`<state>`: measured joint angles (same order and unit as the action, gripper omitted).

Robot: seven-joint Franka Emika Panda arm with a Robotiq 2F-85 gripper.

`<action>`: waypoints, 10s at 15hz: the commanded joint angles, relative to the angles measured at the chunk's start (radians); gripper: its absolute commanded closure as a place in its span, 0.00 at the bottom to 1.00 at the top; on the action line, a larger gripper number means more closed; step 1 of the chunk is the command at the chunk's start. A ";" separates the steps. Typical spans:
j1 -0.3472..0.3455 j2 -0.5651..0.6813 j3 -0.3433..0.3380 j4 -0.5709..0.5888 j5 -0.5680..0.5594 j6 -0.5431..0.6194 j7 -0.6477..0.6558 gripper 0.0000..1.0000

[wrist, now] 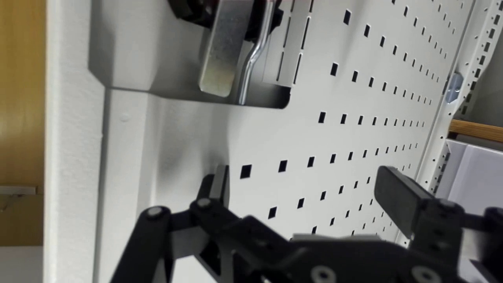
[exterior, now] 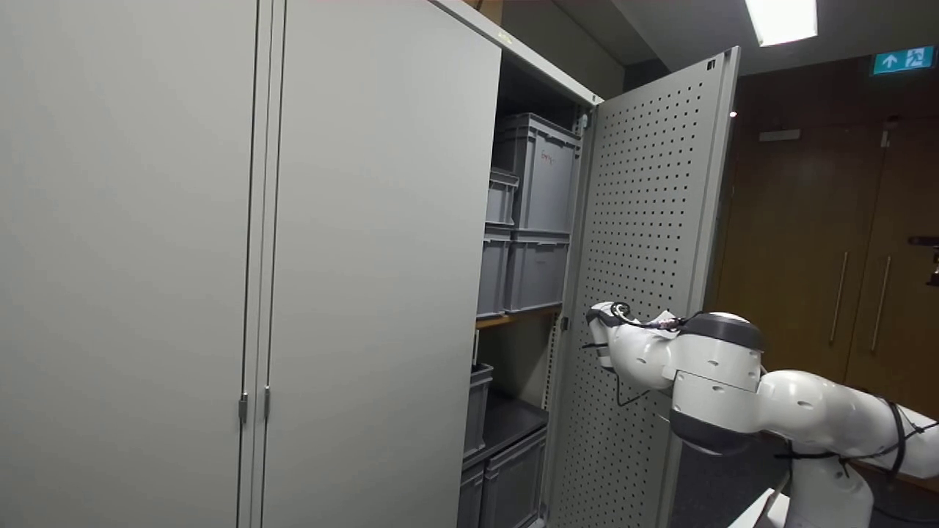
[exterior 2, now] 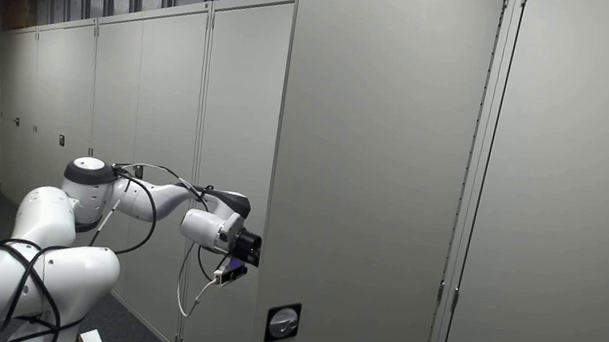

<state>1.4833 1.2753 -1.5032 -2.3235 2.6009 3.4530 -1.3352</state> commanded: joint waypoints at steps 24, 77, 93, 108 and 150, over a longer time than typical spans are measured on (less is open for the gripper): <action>-0.153 -0.031 -0.002 -0.025 0.000 0.000 0.020 0.00; -0.408 -0.096 0.188 -0.180 -1.017 -0.012 1.214 0.00; -0.496 -0.080 0.203 -0.158 -1.011 -0.007 1.214 0.00; -0.647 -0.026 0.250 -0.086 -0.997 0.012 1.215 0.00; -0.272 -0.038 0.155 -0.064 -1.036 -0.007 1.283 0.00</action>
<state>1.1456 1.2474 -1.3040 -2.3660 1.5934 3.4522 -0.0865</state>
